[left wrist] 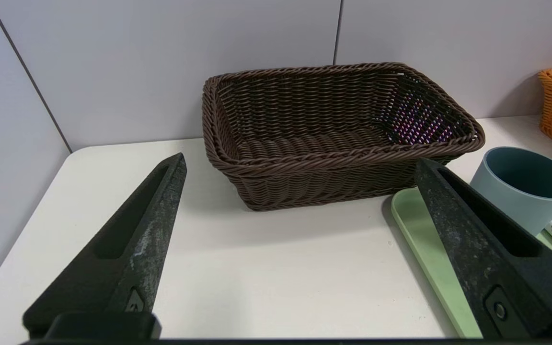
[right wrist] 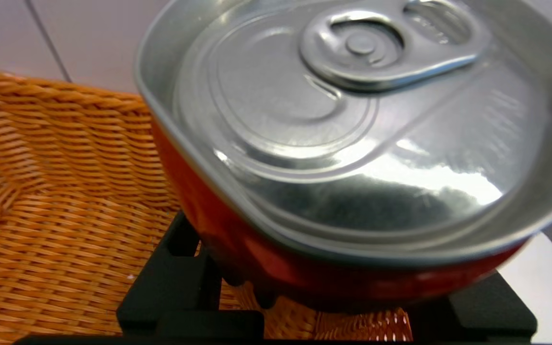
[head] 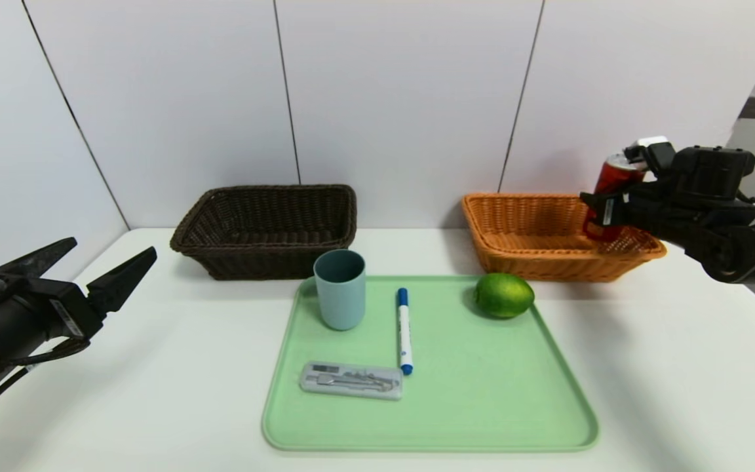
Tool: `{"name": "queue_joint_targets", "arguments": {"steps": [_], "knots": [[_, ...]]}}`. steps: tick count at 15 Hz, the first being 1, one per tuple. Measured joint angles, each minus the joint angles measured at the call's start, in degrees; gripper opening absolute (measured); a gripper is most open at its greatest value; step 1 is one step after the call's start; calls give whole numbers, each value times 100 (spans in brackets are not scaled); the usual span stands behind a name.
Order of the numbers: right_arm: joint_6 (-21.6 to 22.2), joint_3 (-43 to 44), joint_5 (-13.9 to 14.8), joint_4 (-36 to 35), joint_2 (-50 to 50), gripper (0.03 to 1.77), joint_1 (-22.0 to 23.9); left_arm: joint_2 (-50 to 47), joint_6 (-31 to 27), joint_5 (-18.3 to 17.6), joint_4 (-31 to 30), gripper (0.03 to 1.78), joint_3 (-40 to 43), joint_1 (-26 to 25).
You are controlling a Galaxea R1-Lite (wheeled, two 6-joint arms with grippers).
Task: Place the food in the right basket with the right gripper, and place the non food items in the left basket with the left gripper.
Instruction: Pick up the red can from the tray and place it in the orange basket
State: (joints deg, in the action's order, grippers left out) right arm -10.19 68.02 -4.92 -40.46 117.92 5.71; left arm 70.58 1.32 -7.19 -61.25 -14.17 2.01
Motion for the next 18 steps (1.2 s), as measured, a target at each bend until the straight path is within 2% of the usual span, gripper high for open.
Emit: {"name": "queue_joint_targets", "arguments": {"steps": [5,7,12,18], "knots": [[-26,33,44,-41,236,98,16,-7,6,-2,-7,169,20,0],[-28,52,184,-195,291,98,7,-11,2,-5,-9,169,17,0],[-35,-28,168,-306,306,134,-12,-9,-2,-7,-9,169,17,0],[-28,-33,135,-250,60,153,-72,-24,9,-9,-18,169,20,0]]}}
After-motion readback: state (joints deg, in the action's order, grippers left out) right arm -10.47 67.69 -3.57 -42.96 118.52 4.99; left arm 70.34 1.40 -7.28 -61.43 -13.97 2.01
